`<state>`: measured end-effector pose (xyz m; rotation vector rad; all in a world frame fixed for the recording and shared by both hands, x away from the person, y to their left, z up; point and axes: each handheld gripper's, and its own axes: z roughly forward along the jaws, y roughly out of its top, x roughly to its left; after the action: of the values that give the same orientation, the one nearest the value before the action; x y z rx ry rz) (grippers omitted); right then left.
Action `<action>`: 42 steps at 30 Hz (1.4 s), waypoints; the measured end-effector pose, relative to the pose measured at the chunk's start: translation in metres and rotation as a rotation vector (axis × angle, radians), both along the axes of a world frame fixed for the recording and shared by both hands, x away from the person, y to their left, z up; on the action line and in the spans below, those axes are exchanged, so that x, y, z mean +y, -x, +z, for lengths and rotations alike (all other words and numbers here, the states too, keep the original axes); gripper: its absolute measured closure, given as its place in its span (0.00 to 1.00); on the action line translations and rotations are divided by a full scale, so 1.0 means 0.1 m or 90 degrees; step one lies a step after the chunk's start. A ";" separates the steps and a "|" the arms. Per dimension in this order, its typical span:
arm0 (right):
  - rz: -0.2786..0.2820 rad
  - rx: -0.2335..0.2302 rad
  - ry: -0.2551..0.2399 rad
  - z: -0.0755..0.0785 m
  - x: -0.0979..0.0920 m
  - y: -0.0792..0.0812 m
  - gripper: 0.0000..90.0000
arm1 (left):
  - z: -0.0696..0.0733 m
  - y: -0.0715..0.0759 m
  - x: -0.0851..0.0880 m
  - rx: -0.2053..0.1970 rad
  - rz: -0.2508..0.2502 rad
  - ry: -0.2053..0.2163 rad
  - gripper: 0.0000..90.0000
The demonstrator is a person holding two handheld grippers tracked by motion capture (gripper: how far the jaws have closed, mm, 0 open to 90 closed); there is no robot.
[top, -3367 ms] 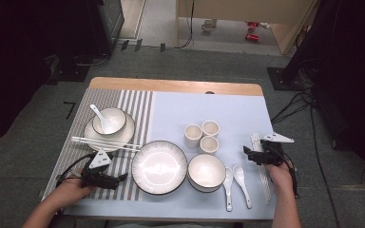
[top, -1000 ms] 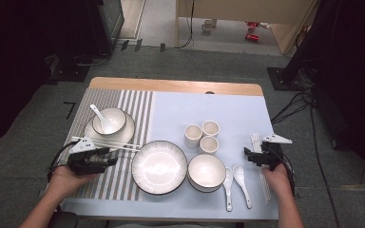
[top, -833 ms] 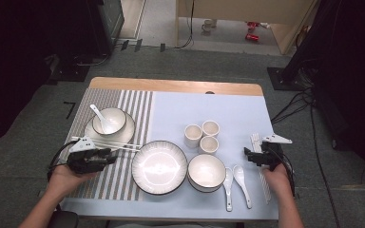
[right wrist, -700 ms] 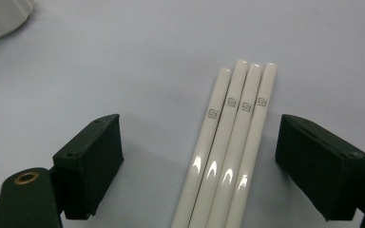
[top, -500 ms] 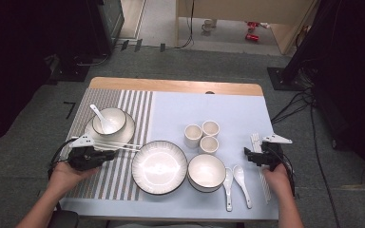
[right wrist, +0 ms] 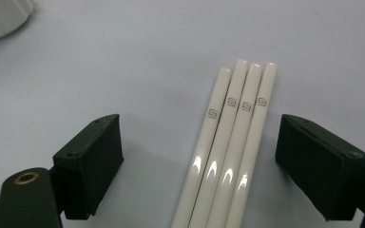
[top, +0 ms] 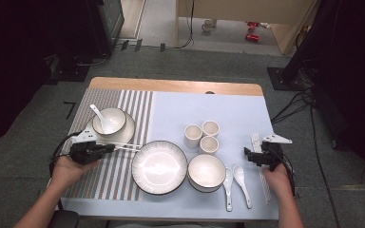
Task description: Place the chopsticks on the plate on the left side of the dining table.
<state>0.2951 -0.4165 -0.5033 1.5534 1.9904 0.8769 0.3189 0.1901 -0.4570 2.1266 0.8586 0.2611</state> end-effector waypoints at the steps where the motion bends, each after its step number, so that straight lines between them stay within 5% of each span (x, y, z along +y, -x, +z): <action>1: 0.000 0.000 0.000 0.00 0.00 0.00 0.17 | 0.00 -0.01 0.00 0.001 0.000 0.001 1.00; 42: 0.000 -0.001 0.001 0.00 0.00 0.00 0.17 | -0.09 -0.19 -0.02 0.018 0.014 -0.003 1.00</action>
<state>0.2950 -0.4164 -0.5033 1.5516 1.9901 0.8759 0.3377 0.1882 -0.4658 2.1316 0.8994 0.2451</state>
